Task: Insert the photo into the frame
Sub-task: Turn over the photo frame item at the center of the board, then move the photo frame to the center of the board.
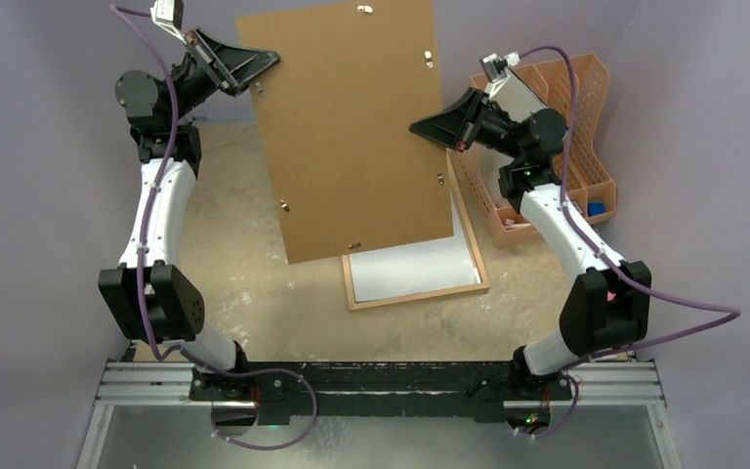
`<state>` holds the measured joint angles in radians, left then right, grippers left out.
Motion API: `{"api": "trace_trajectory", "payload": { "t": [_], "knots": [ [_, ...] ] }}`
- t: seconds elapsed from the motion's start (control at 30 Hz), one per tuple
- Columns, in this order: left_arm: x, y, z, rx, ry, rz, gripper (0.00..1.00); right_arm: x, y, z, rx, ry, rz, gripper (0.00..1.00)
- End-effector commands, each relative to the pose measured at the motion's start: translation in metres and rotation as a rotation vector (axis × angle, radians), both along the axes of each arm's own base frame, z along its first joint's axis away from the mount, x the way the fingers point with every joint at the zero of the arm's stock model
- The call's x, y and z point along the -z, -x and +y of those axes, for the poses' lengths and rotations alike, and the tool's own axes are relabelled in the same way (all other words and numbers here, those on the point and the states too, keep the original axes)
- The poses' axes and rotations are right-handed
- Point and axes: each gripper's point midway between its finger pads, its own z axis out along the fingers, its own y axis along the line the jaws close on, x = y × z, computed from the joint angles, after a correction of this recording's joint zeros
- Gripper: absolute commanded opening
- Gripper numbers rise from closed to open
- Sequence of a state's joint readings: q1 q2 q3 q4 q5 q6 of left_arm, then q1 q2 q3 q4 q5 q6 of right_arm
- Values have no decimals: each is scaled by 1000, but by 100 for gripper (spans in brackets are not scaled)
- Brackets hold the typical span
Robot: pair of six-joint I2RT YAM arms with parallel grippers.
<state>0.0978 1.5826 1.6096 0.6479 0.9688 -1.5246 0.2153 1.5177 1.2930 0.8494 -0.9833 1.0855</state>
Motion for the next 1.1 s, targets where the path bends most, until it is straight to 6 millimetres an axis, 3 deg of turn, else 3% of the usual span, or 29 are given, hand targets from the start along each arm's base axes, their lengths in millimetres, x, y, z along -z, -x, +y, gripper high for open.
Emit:
{"api": "trace_trajectory", "payload": {
  "t": [0.0,0.1,0.17,0.27,0.33,0.47,0.6,0.67,0.83,1.07],
  "knots": [
    [-2,-7,7,-52,46,-4,10,-24,24,-4,-39,-66,-111,0],
    [23,-20,13,-121,0,31,39,-26,16,-10,25,-82,-68,0],
    [46,-31,19,-204,-64,75,53,-21,4,-16,87,-76,-5,0],
    [93,-52,38,-372,-200,184,68,-4,-19,-27,196,-43,101,0],
    [136,-56,50,-441,-294,303,72,14,-28,-31,238,-6,178,0],
    [199,-57,63,-500,-410,444,74,41,-41,-47,327,35,285,0],
    [257,-49,55,-476,-408,525,73,56,-46,-65,409,84,302,0],
    [287,-45,42,-461,-423,575,72,65,-51,-78,476,128,311,0],
    [368,-27,-13,-367,-568,709,68,66,-50,-106,596,180,301,0],
    [428,-16,-58,-288,-642,762,54,67,-47,-126,722,250,296,0]
  ]
}}
